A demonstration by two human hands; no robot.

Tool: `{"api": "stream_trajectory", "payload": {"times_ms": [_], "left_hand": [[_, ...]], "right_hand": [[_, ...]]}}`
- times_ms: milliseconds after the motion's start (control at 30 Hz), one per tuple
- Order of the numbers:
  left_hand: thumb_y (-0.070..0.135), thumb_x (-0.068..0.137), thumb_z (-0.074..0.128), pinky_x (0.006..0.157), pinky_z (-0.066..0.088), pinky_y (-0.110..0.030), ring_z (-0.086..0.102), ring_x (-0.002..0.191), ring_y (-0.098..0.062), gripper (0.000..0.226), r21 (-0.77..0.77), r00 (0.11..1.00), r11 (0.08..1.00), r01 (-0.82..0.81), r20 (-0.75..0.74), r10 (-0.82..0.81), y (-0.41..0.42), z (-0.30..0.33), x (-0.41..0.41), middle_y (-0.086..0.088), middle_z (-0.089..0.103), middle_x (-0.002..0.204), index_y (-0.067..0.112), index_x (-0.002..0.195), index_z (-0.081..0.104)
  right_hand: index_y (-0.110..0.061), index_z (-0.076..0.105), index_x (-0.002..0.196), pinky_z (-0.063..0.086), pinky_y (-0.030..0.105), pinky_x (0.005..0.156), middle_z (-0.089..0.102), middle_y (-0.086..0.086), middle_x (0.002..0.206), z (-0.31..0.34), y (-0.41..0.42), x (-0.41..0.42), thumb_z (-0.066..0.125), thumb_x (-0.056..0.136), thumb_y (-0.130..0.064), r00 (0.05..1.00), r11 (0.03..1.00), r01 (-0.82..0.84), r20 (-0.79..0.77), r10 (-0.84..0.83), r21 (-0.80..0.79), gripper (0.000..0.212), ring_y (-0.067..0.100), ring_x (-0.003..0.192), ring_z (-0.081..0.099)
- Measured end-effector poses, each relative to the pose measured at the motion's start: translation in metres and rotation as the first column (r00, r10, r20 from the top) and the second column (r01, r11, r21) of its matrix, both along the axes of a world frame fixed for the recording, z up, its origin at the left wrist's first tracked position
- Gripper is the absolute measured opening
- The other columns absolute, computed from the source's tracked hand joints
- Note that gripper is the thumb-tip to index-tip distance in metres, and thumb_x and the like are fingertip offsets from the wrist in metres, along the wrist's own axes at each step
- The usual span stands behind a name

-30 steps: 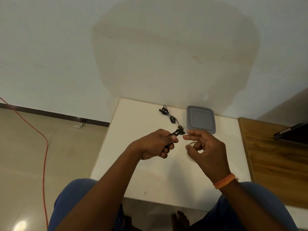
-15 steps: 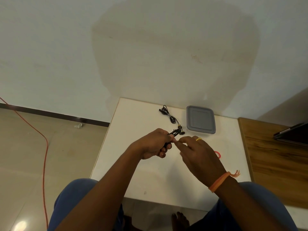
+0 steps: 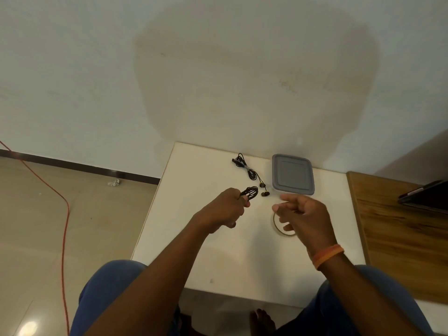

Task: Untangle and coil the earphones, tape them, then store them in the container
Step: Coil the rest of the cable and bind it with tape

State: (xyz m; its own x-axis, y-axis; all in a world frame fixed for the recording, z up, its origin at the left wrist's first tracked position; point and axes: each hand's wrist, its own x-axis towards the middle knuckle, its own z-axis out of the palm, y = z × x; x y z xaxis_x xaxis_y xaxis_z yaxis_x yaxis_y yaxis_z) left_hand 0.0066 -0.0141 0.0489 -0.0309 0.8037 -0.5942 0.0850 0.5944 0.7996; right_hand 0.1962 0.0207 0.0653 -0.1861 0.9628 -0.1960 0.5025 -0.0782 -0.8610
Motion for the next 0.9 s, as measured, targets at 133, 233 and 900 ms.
{"api": "stream_trajectory", "payload": {"times_ms": [133,233,900], "left_hand": [[0.019,0.105,0.041,0.051,0.032,-0.023,0.032,0.058,-0.011,0.015,-0.067,0.992,0.994,0.084,0.101,-0.077,-0.002,0.001,0.012,-0.001,0.042,0.075,0.011,0.094,0.049],[0.024,0.105,0.042,0.05,0.034,-0.021,0.03,0.058,-0.011,0.019,-0.083,0.969,0.986,0.145,0.212,-0.124,-0.004,0.004,0.015,-0.002,0.04,0.075,0.013,0.089,0.041],[0.008,0.099,0.039,0.045,0.028,-0.022,0.027,0.048,-0.011,0.023,-0.02,0.972,0.992,0.121,0.204,-0.114,-0.006,0.012,0.017,-0.004,0.04,0.063,0.002,0.099,0.062]], "right_hand": [[-0.016,0.061,0.118,0.048,0.013,0.064,0.065,-0.007,0.097,0.007,0.0,-0.006,0.076,0.08,-0.016,0.986,0.947,-0.004,0.161,-0.051,0.322,0.041,0.008,0.076,0.063],[-0.014,0.061,0.116,0.05,0.017,0.066,0.064,-0.008,0.098,0.005,-0.011,-0.017,0.075,0.081,-0.013,0.968,0.853,-0.177,0.242,0.061,0.491,0.039,0.008,0.075,0.061],[0.0,0.072,0.099,0.055,0.034,0.064,0.069,0.016,0.071,-0.015,-0.018,-0.021,0.077,0.071,-0.013,0.768,0.403,-0.607,0.637,0.073,0.685,0.031,0.028,0.062,0.064]]}}
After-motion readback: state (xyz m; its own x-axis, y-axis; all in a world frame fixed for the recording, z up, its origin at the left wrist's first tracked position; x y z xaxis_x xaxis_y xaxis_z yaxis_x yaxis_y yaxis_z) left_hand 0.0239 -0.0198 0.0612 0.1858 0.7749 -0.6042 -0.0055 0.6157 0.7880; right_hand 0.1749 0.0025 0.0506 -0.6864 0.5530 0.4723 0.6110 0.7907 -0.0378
